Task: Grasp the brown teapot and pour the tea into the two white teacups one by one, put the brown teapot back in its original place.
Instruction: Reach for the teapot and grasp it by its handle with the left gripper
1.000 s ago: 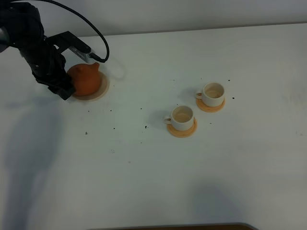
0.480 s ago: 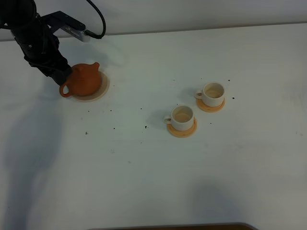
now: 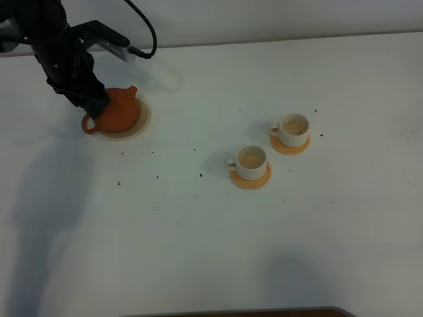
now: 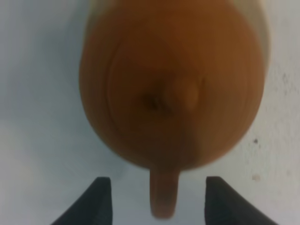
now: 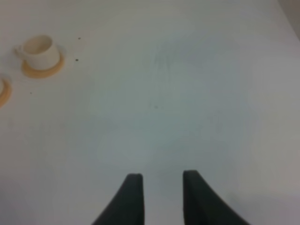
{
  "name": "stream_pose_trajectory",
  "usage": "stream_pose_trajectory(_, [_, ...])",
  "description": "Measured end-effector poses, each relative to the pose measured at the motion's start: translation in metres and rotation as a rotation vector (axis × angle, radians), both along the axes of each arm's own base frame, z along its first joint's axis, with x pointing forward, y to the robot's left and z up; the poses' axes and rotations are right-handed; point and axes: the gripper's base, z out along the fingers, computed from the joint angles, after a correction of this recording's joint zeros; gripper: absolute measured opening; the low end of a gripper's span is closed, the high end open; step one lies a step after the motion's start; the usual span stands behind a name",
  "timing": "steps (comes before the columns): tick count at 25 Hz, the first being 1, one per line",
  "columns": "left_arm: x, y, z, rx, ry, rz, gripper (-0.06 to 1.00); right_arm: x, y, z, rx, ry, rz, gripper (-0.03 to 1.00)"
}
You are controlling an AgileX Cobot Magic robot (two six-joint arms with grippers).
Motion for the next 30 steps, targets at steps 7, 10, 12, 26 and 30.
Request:
stream_pose_trajectory(7, [0.001,-0.004,-0.003,0.003,0.003,-0.028,0.48,0.000,0.000,0.000,0.000,0.000,0.000,0.24])
stream_pose_trajectory(10, [0.000,-0.004,0.003,0.002,-0.011,-0.030,0.48,0.000,0.000,0.000,0.000,0.000,0.000,0.24])
stream_pose_trajectory(12, [-0.001,-0.004,0.010,0.001,-0.024,-0.030,0.48,0.000,0.000,0.000,0.000,0.000,0.000,0.24])
stream_pose_trajectory(26, [-0.008,0.000,-0.002,0.033,0.025,-0.037,0.43,0.000,0.000,0.000,0.000,0.000,0.000,0.24])
stream_pose_trajectory(30, [-0.010,0.002,-0.003,0.046,0.032,-0.043,0.41,0.000,0.000,0.000,0.000,0.000,0.000,0.24])
